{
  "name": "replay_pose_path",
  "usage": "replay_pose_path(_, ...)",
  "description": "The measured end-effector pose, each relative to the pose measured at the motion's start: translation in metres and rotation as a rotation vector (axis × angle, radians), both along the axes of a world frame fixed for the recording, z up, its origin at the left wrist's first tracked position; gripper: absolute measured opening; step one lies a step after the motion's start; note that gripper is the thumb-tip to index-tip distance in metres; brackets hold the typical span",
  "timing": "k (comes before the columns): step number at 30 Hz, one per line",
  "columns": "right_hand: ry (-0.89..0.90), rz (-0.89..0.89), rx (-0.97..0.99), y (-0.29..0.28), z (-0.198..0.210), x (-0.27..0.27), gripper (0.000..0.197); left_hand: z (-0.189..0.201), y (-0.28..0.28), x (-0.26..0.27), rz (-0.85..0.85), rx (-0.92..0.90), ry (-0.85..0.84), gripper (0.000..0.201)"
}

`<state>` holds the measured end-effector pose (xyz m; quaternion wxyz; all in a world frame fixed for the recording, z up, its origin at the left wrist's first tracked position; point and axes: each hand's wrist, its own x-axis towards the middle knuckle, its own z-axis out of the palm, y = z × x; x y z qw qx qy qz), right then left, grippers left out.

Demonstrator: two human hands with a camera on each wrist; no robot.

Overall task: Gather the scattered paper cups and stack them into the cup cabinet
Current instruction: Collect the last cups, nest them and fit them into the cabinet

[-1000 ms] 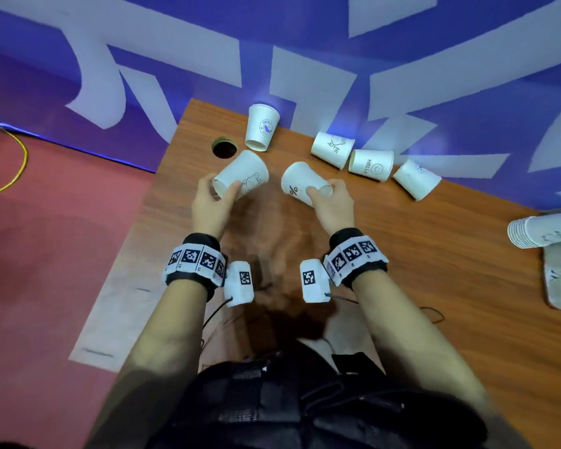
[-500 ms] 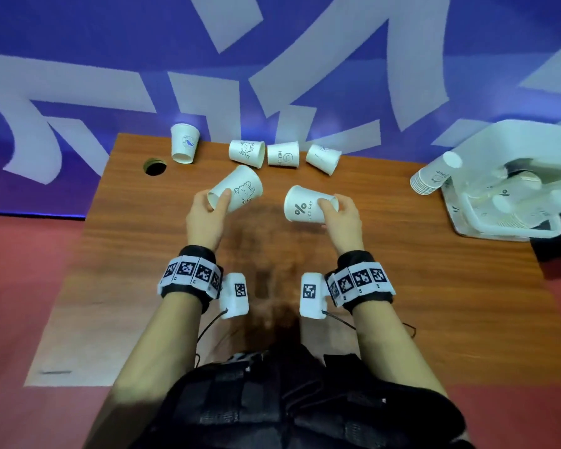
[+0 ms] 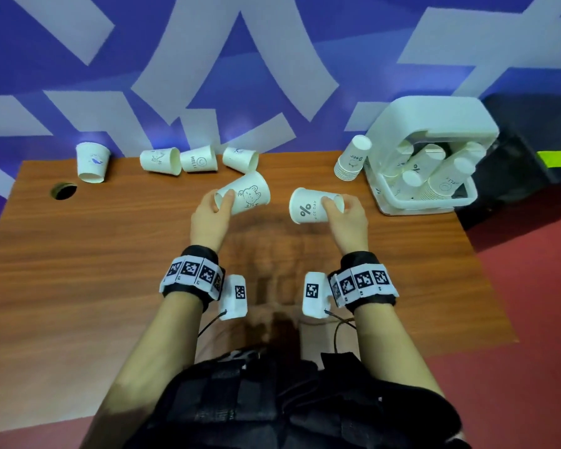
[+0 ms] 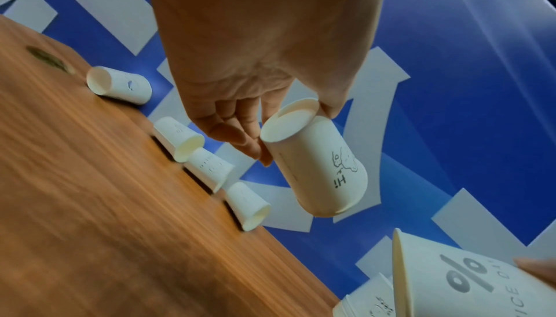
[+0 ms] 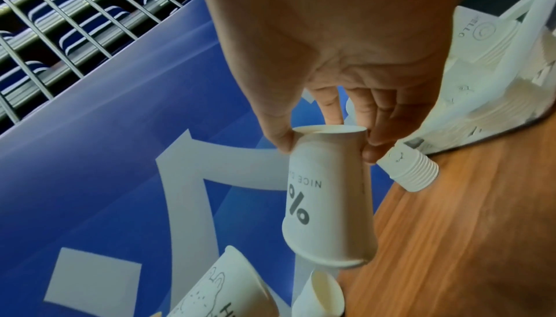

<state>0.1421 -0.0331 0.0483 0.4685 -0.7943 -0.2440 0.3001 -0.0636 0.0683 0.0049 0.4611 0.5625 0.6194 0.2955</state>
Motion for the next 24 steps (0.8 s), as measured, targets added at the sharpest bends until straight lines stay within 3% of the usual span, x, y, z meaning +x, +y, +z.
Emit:
replay_pose_path(3, -0.015, 0.006, 0.019, -0.004, 0.005, 0.052, 0.032, 0.002, -0.010, 0.048, -0.004, -0.001, -0.020, 0.051)
replay_pose_path(7, -0.005, 0.004, 0.014, -0.016, 0.012, 0.123, 0.029, 0.005, -0.023, 0.116, -0.022, -0.001, -0.028, 0.067)
replay_pose_path(13, 0.010, -0.018, 0.003, -0.039, 0.006, 0.217, 0.035, 0.002, -0.048, 0.207, 0.030, -0.015, -0.010, 0.042)
replay_pose_path(24, -0.106, -0.231, 0.000, -0.079, -0.001, 0.324, 0.045, 0.013, -0.058, 0.317, -0.130, 0.147, 0.049, 0.046)
